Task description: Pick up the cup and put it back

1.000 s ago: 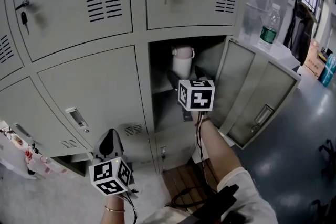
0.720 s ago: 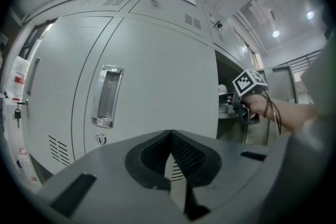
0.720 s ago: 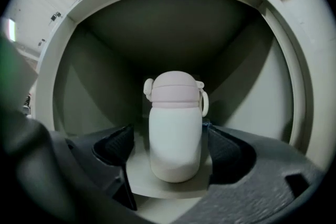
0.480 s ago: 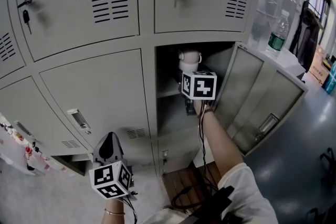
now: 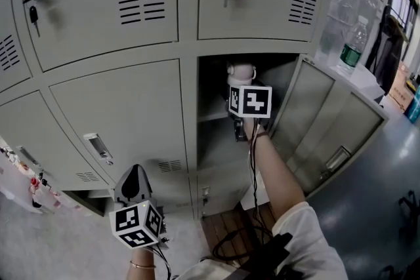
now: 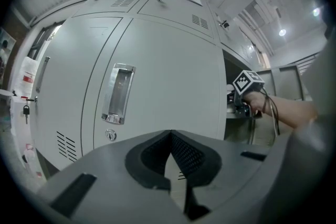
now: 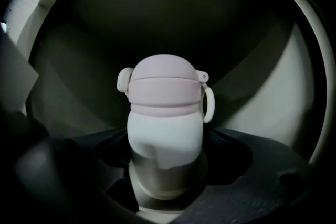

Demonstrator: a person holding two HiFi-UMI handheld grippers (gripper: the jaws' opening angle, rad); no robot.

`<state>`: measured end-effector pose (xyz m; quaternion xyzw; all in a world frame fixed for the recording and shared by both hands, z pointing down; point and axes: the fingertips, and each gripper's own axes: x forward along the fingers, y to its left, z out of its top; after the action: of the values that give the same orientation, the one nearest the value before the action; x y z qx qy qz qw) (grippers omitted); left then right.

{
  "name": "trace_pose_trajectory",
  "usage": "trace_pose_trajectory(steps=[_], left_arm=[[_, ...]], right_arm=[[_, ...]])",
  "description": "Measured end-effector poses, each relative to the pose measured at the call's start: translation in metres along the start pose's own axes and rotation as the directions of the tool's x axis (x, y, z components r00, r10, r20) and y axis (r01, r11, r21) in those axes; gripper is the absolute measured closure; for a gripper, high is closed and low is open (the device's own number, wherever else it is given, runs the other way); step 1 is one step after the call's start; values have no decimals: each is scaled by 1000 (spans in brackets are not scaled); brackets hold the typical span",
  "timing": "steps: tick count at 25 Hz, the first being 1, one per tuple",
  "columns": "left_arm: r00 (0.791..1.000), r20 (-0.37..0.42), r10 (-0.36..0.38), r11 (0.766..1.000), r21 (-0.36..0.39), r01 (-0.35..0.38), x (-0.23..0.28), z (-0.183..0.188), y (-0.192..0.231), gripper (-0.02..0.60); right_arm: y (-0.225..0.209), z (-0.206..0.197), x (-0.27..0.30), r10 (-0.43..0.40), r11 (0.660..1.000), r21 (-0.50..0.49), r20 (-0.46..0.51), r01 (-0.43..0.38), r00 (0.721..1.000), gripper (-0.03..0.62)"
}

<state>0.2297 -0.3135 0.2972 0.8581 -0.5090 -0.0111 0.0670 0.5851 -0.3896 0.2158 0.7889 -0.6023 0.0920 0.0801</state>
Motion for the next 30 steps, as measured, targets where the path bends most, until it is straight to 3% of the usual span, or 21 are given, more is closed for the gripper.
trace_pose_trajectory(steps=[15,23,30], left_arm=[[999,-6,43,999,5,-43,-11,-2,9,578],[1000,-7,28,1000,14,-28,-17,0,10,578],[1000,-5,5,1000,14,-5,-31,4,20,578]], right_arm=[[2,1,-6,27,999,-26,16,-27,1000,250],[8,1,-20,66,998,15,40,-67,997,252],[22,1,-52,54,999,-6,62,-54,997,252]])
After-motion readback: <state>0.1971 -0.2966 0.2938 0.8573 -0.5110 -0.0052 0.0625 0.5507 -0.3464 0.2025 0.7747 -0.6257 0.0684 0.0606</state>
